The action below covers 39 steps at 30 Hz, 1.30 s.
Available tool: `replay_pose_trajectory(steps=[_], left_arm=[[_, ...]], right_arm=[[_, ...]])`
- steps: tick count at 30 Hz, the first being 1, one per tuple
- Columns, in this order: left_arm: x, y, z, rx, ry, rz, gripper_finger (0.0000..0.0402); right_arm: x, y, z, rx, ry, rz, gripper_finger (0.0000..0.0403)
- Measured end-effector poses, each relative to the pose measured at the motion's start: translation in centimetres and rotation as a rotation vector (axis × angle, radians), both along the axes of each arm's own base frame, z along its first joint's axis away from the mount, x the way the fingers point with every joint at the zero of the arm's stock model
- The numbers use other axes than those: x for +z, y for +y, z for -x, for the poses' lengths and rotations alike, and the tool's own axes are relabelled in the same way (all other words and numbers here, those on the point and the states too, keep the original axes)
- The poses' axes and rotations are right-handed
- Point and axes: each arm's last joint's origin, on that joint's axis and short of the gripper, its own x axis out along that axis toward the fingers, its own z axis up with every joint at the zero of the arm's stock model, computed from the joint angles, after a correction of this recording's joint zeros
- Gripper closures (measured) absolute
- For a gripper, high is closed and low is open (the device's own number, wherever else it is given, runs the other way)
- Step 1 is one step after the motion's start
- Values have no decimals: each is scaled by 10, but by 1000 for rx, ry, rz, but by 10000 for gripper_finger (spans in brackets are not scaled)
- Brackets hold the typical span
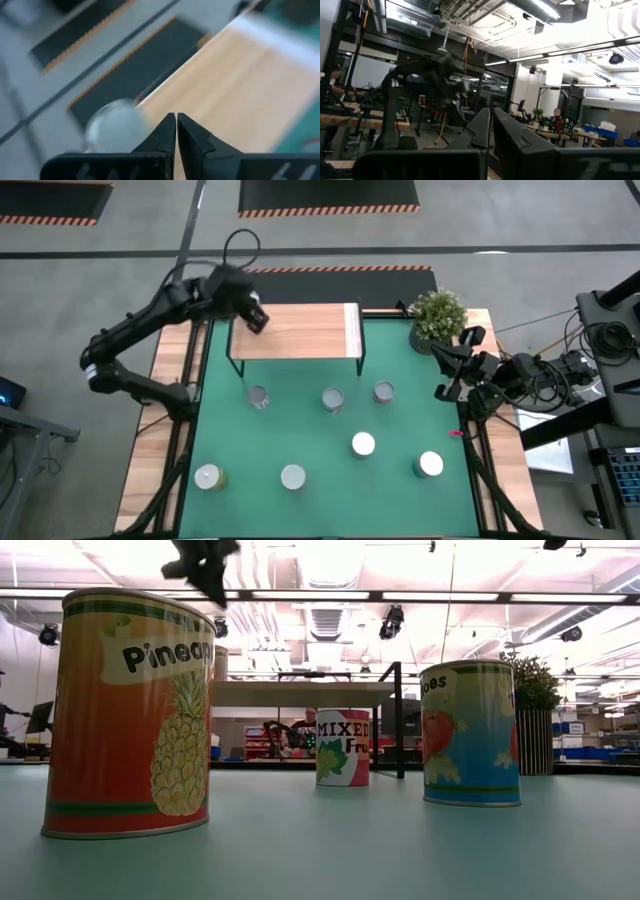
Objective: Pick and place cans onto a shelf
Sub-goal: Put the canned pineapple on the shelf
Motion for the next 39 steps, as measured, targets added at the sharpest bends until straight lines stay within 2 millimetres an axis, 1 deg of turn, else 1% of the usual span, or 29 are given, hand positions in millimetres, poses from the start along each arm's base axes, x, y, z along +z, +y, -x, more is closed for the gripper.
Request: replay_pose_trajectory(steps=[3, 6, 11, 14, 16, 20, 25, 28, 33, 36, 39], left_arm=[[1, -35, -8, -154, -122, -52, 402], [-9, -74, -14, -332, -256, -92, 402], [-42, -136, -14, -647, -409, -161, 402], [-58, -162, -8, -784, -445, -188, 402], [-68, -173, -3, -840, -455, -181, 402], [-89, -187, -1, -866, -466, -100, 402], [-106, -194, -6, -821, -458, 16, 402], [-108, -195, -6, -808, -477, 107, 402], [-108, -200, -6, -845, -529, 338, 402], [-108, -202, -7, -852, -531, 376, 402], [-114, -207, -12, -833, -519, 418, 402]], right_arm=[[0, 0, 0, 0, 1, 0, 390], [0, 0, 0, 7, 0, -13, 390], [0, 0, -1, 21, -10, -42, 390], [-1, 0, -1, 30, -15, -60, 390], [-1, 0, -1, 37, -22, -75, 390], [0, 0, -1, 44, -27, -90, 390], [0, 0, 0, 44, -28, -89, 390], [0, 0, 0, 44, -28, -89, 390], [0, 0, 0, 44, -28, -89, 390], [0, 0, 0, 43, -28, -89, 390], [0, 0, 0, 44, -28, -89, 390]])
